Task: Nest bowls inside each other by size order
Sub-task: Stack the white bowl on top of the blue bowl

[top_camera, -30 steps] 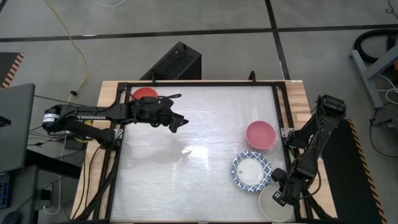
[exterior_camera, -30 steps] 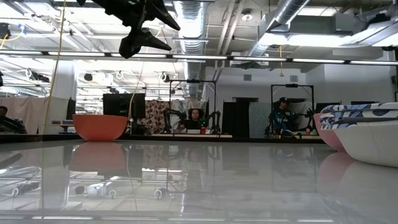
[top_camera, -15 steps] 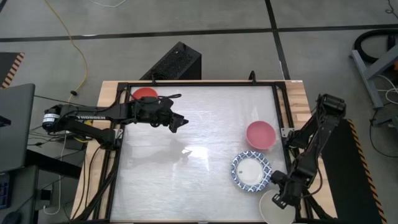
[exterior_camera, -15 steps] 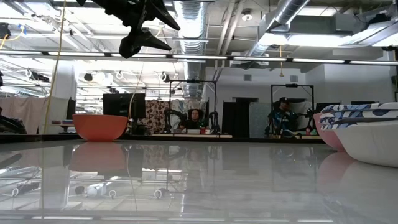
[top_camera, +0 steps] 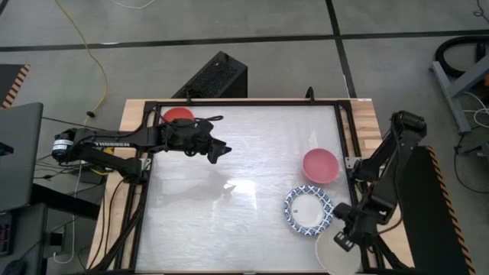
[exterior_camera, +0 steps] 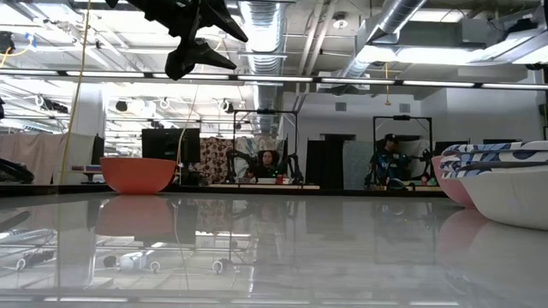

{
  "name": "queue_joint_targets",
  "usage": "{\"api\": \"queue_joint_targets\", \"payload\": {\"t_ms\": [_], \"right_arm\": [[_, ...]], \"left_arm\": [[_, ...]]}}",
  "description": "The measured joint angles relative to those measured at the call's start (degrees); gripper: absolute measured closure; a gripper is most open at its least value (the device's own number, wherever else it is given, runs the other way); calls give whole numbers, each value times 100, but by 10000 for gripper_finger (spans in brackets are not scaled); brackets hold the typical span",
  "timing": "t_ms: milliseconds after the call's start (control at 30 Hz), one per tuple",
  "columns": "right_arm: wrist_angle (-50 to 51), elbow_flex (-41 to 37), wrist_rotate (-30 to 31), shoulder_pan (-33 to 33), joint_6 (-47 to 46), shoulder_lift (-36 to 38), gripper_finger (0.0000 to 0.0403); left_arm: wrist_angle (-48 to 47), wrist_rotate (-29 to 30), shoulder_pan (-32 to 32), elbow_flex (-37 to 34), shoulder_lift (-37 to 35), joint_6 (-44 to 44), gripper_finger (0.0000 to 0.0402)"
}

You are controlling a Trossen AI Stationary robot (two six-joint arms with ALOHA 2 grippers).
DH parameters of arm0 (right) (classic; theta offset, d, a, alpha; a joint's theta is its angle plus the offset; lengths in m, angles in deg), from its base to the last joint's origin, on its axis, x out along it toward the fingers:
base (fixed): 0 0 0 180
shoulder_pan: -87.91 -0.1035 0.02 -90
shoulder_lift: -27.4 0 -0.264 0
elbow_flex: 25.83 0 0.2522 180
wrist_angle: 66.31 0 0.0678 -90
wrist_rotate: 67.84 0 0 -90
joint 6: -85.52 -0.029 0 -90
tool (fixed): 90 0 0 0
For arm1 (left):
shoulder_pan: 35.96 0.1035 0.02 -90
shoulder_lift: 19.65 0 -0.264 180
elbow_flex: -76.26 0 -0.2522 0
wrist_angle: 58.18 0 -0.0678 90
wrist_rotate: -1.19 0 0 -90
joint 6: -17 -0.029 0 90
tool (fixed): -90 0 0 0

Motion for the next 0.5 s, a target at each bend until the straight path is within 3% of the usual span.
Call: {"api": "queue_joint_targets", "payload": {"t_ms": [167, 500], "right_arm": [[833, 342, 12, 537, 95, 135, 392], [1430, 475, 9, 1763, 1047, 220, 392]], "left_arm": [[0, 1, 0, 0, 0, -37, 183], [0, 1, 0, 0, 0, -40, 183]]}}
